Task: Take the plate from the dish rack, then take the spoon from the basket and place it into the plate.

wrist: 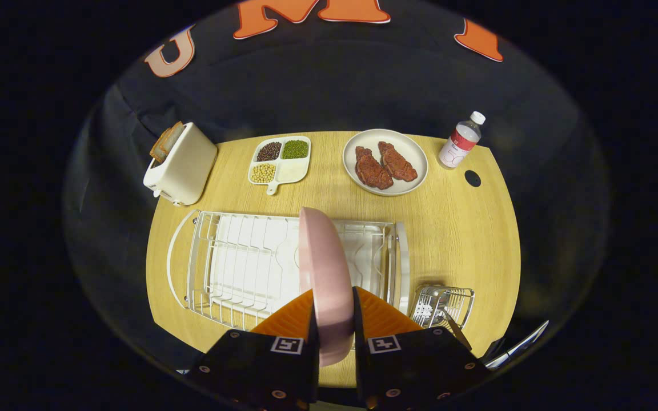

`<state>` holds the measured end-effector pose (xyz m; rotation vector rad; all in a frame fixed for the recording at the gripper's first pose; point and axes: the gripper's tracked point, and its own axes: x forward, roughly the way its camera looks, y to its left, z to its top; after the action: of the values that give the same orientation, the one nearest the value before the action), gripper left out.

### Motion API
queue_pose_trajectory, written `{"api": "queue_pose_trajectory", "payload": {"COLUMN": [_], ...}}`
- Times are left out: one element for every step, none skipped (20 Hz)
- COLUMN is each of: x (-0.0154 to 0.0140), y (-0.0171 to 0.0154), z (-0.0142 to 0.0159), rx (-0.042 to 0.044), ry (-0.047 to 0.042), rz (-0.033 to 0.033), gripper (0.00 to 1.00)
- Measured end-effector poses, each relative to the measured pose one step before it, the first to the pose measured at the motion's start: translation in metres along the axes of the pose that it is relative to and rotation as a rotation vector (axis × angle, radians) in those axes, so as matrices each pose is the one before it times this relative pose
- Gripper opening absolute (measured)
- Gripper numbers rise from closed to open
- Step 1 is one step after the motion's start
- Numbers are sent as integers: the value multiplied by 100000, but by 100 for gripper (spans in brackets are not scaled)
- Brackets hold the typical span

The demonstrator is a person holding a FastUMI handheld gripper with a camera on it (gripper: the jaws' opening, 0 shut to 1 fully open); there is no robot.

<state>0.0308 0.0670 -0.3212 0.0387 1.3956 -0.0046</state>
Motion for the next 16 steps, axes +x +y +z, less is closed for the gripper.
{"api": "queue_pose_trajectory", "payload": {"x": [-427, -497, -508, -663, -446, -497, -603, -670, -503, -472, -334, -269, -272, -169, -51, -34], "y": [35, -13, 76, 220, -263, -405, -62, -118, -91, -178, -108, -262, -297, -266, -227, -191], "z": [-124, 82, -234, 35, 36, 160, -72, -73, -490, -512, -629, -532, -858, -892, -1015, -934], "rx": [1616, 1351, 1315, 506, -304, -1146, -901, -262, 387, 829, 586, 231, -537, -831, -992, -669], "ry": [36, -384, 308, -604, -1747, -1988, -1799, -1189, -721, -135, -228, -162, 13, 525, 474, 438], "rz": [1475, 1512, 3416, 1586, 777, -70, 85, 738, 1266, 1403, 1153, 938, 895, 841, 784, 662], "gripper": [27, 22, 20, 16, 16, 16, 16, 16, 16, 16, 16, 16, 16, 16, 16, 16]}}
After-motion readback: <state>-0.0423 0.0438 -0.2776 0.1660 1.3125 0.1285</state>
